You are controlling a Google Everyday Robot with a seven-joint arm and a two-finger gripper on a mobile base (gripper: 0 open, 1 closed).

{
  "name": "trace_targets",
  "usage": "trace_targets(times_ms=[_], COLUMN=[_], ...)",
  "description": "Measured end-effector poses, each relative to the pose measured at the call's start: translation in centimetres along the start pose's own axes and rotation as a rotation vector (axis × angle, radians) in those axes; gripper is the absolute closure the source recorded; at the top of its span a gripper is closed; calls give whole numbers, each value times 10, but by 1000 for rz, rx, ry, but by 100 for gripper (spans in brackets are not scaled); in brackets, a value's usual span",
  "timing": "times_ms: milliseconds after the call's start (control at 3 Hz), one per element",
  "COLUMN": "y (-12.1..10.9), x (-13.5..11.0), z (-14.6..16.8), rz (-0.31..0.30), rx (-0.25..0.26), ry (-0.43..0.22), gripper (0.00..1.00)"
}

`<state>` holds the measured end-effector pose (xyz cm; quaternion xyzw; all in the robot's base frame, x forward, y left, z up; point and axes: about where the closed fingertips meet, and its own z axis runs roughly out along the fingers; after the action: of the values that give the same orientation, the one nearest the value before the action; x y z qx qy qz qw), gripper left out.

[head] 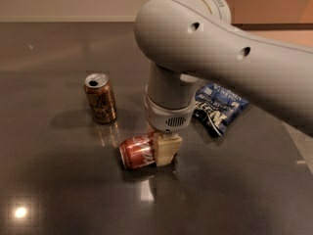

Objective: Pick coke can

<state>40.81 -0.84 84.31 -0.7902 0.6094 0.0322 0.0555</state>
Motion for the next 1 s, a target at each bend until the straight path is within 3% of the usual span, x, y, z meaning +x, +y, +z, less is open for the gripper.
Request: trace_targets(times_ms=[667, 1000], y=[-4, -11], x=[5, 7], z=[-11, -28], rz=[0, -2], rx=[-8, -12], ry=[-17, -48], gripper=[87, 100])
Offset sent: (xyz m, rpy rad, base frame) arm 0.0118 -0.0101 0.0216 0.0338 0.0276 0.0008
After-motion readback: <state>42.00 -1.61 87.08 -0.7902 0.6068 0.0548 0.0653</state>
